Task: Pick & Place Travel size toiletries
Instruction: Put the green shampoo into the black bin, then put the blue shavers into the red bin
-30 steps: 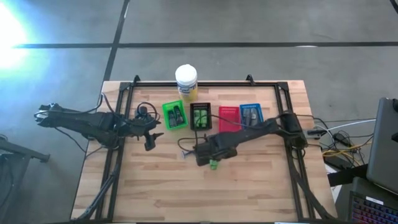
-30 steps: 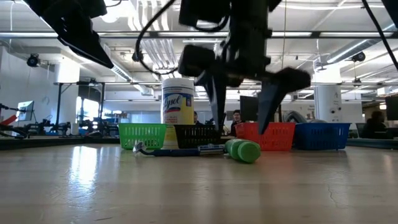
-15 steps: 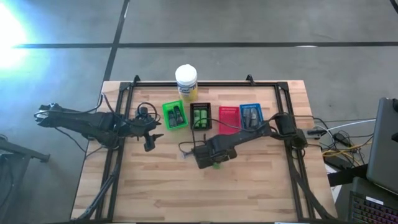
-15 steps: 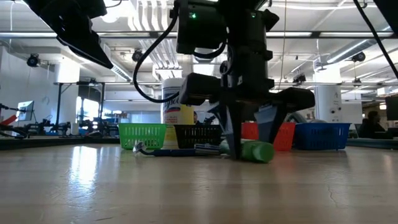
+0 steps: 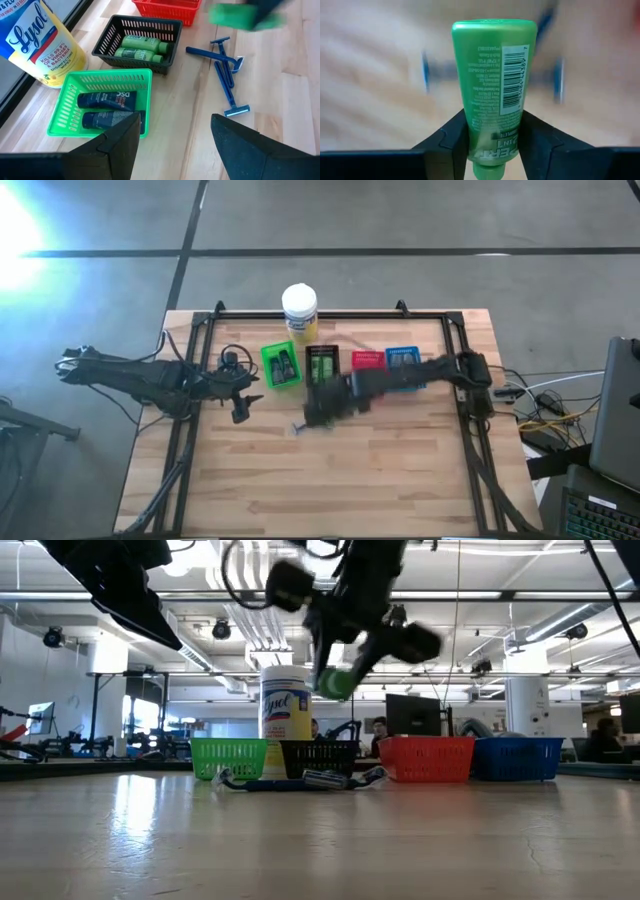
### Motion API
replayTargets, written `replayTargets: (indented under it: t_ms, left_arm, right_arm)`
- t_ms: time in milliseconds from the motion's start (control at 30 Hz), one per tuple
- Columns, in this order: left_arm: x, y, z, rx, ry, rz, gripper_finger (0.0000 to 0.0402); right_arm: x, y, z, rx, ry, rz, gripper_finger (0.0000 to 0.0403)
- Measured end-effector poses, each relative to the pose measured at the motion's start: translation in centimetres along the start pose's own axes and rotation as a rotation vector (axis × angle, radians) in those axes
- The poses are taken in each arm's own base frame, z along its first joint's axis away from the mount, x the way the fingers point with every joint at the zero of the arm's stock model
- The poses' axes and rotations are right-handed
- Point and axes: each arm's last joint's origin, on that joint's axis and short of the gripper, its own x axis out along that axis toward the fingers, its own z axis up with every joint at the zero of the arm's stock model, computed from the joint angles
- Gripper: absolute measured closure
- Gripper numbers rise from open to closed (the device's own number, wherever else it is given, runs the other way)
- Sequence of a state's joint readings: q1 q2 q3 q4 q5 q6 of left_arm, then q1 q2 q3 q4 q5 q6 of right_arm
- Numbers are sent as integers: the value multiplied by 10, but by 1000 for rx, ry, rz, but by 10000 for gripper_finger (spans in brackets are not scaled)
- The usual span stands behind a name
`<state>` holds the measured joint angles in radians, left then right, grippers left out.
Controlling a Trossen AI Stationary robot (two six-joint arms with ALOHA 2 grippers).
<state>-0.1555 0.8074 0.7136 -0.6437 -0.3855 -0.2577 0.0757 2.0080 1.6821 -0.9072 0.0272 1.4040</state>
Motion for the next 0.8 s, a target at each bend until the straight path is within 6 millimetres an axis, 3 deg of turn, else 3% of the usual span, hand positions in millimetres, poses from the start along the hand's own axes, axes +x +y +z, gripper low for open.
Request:
replayTargets:
  t_ms: [167,300,500,800]
  left_arm:
    - [0,0,1,-4,-5,0,154]
    - [0,0,0,-12,-4,1,154]
    - [0,0,0,-20,-4,1,154]
    - [0,0,0,-31,-3,0,154]
  right_arm:
    - [10,-8,82,34,-111,93,277]
    - [15,-22,118,44,-112,82,279]
    - [29,-30,128,20,-91,36,225]
    - [27,-27,124,-53,-173,5,125]
